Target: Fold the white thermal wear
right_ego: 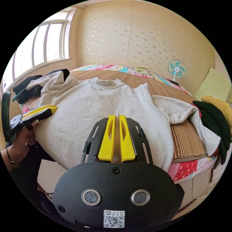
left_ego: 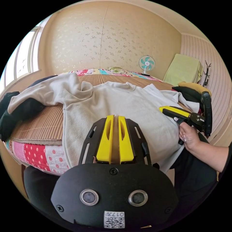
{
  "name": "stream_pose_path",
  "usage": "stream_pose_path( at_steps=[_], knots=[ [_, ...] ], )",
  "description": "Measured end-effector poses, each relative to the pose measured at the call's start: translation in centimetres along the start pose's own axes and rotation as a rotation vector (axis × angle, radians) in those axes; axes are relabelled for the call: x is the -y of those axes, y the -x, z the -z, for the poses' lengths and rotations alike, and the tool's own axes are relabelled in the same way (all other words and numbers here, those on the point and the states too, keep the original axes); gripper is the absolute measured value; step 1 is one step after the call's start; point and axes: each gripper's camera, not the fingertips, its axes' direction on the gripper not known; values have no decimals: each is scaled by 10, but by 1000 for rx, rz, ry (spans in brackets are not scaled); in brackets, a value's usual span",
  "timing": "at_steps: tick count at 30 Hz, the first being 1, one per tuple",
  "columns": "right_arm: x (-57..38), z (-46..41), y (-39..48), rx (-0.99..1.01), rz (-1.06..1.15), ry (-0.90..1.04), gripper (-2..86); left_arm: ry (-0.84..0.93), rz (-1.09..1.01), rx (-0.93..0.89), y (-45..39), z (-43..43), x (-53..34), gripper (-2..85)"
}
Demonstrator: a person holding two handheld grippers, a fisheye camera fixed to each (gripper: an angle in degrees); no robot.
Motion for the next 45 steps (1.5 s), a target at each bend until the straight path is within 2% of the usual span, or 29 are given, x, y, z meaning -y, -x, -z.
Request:
stream_pose_path(
  at_steps=[23, 28, 29, 31, 33, 35, 36, 39, 41, 45],
  knots=[
    [-2, -5, -10, -27, 10, -10, 31, -22, -12, 28, 40, 60, 46, 42],
    [0, -5, -15, -18, 8, -13, 31, 57, 54, -33, 74, 90, 77, 32],
    [0, -4, -17, -11, 6, -15, 31, 89, 92, -34, 92, 106, 87, 24],
    [1, -4, -21, 5, 2, -13, 31, 20, 247, 45, 133, 149, 86, 12],
    [2, -4, -31, 54, -14, -14, 31, -235, 468, 38, 207, 225, 65, 9],
    [3, -4, -39, 97, -29, -13, 31, -370, 649, -20, 273, 263, 52, 31],
    [4, -4, -43, 118, -36, -13, 30, -392, 803, -49, 322, 278, 46, 55],
    [5, -3, -46, 130, -39, -17, 30, -439, 1059, -136, 421, 297, 36, 87],
    [7, -3, -46, 124, -38, -17, 30, -521, 1113, -186, 459, 308, 39, 104],
    [10, -1, -47, 126, -38, -17, 30, -446, 1240, -155, 511, 301, 57, 104]
  ],
)
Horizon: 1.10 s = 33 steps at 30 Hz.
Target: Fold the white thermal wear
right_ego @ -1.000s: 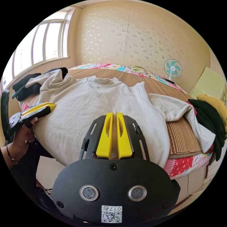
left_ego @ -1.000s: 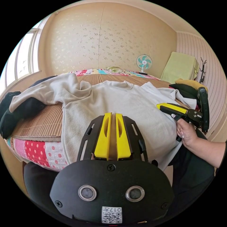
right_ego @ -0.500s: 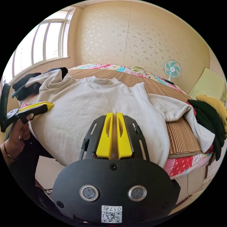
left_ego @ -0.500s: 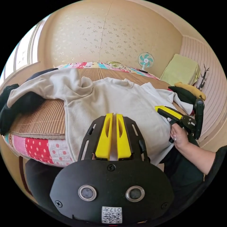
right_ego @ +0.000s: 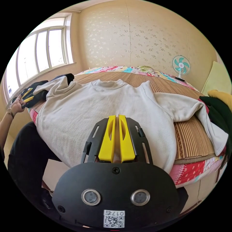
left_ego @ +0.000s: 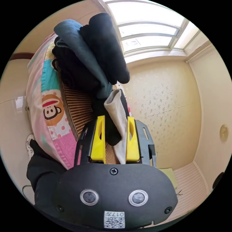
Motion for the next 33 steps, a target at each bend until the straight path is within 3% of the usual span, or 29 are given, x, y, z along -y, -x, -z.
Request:
stream_pose_path(
  at_steps=[5, 11, 13, 18, 23, 27, 33],
  knots=[
    [4, 2, -3, 18, -8, 0, 30, -17, -129, -13, -57, 26, 8, 37],
    [10, 4, -4, 22, -9, -2, 29, -398, -487, -67, -184, 135, -55, 29],
    [11, 5, -4, 28, -11, -4, 29, -392, -575, -134, -221, 141, -78, 29],
    [17, 8, -3, 26, -11, -6, 29, -73, -781, -479, -307, 57, -207, 29],
    [21, 10, -2, 32, -13, -8, 29, 303, -886, -488, -335, -85, -405, 29],
    [23, 13, -3, 44, -22, -16, 28, 530, -995, -345, -305, -177, -564, 34],
    [29, 15, -9, 82, -39, -17, 27, 790, -886, -318, -227, -220, -623, 59]
  ],
)
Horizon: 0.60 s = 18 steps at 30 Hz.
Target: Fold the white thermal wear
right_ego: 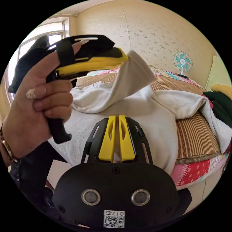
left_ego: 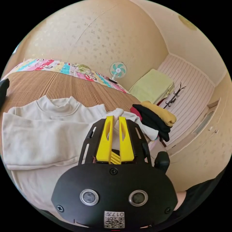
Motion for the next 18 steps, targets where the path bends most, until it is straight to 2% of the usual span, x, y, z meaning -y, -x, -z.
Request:
stream_pose_path(
  at_steps=[4, 8, 10, 12, 16, 18],
  knots=[
    [3, 1, 3, -9, 3, -5, 27, -70, 9, 1, 18, 45, -23, 79],
    [7, 3, 4, -11, 4, -6, 27, -168, 61, 258, 67, 94, -38, 69],
    [9, 5, 4, -9, 3, -5, 26, -105, 112, 394, 102, 92, -38, 65],
    [13, 6, 6, -18, 4, -3, 25, 109, 148, 574, 153, 59, -44, 57],
    [20, 10, 12, -47, 8, 9, 22, 60, 44, 576, 161, 47, -69, 41],
    [31, 22, 10, -43, -43, 89, 17, 68, 18, 614, 161, 38, -73, 40]
  ],
)
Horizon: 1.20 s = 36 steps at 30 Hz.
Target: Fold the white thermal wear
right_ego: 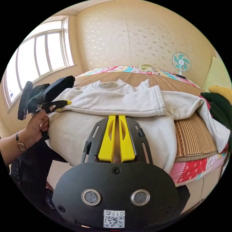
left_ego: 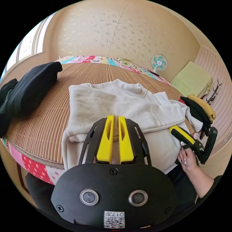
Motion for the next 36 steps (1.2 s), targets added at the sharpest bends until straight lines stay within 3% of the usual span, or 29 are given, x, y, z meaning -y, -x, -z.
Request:
stream_pose_path(
  at_steps=[2, 4, 6, 10, 12, 15, 19, 23, 27, 30, 33, 36],
  knots=[
    [5, 22, -8, 32, -65, 55, 16, -20, -5, 10, 0, -5, -6, 40],
    [-4, 61, -19, 6, -113, -30, 20, -21, 1, -7, 6, -9, -9, 40],
    [-22, 115, -43, -189, -158, -178, 32, -21, 18, -50, 19, -14, -12, 40],
    [-41, 172, -130, -425, -445, -225, 63, -24, 33, -94, 34, -20, -16, 39],
    [-63, 197, -190, -366, -611, -283, 87, -27, 37, -100, 40, -23, -19, 39],
    [-74, 194, -238, -227, -636, -241, 103, -30, 34, -95, 45, -25, -23, 39],
    [-58, 182, -253, -242, -597, -149, 74, -30, 37, -107, 54, -27, -26, 39],
    [8, 202, -209, -134, -479, -289, 36, -37, 39, -127, 64, -29, -31, 38],
    [99, 201, -71, 304, -217, -444, 33, -36, 38, -123, 70, -29, -35, 38],
    [135, 163, 61, 656, -6, -334, 42, -35, 44, -136, 76, -29, -37, 37],
    [124, 120, 146, 689, 79, -170, 69, -32, 52, -149, 81, -28, -39, 32],
    [82, 111, 162, 653, 95, -188, 86, -31, 55, -154, 83, -29, -41, 11]
  ],
)
